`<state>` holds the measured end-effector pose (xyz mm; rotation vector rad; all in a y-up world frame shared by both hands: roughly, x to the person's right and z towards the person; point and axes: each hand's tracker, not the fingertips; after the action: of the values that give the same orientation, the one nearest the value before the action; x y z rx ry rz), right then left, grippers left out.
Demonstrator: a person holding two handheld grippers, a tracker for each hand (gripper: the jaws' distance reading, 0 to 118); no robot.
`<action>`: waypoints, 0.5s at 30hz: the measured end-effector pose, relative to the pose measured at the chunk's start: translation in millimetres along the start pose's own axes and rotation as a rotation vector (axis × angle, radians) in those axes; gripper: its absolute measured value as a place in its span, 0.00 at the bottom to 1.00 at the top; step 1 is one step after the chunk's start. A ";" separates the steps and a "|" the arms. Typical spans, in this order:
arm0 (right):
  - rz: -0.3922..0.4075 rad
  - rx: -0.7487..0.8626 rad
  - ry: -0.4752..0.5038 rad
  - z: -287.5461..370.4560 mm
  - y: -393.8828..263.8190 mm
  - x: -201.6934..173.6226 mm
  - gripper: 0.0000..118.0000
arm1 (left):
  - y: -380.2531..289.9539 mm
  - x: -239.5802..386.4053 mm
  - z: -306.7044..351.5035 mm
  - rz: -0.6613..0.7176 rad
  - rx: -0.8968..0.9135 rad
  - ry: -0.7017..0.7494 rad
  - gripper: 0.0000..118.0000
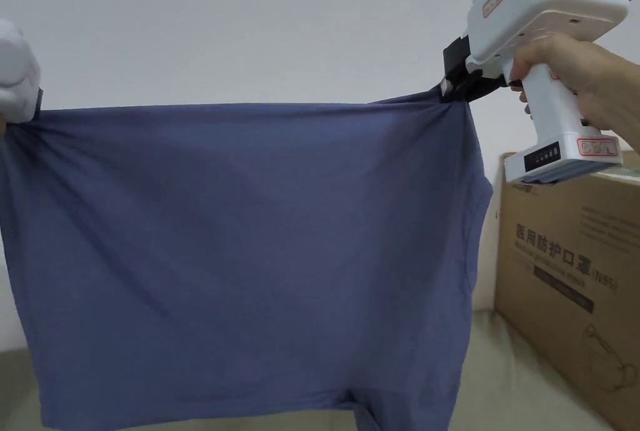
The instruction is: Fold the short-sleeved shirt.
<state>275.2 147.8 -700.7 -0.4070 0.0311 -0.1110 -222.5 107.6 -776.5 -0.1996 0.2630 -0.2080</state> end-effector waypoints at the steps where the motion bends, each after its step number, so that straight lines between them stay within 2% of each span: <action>1: -0.005 0.002 0.005 0.8 0.4 0.1 0.02 | 6.1 1.2 0.9 -0.007 0.007 0.000 0.02; 3: -0.011 0.016 0.010 0.6 -3.4 1.6 0.02 | 10.1 1.6 9.0 0.023 0.097 0.017 0.02; 8: -0.029 -0.037 0.014 -17.4 -39.6 17.7 0.02 | -11.1 8.7 5.0 -0.003 0.106 -0.018 0.02; 10: -0.059 -0.082 0.007 -34.1 -62.4 26.3 0.02 | -35.1 16.3 -5.7 0.026 0.073 -0.068 0.02; 15: -0.043 -0.220 0.019 -96.9 -146.5 40.3 0.02 | -131.3 49.2 -37.5 -0.011 -0.040 -0.083 0.02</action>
<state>295.3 -28.5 -731.9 -0.6263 0.0530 -0.1549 -209.7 -35.9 -794.6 -0.2488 0.1835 -0.2052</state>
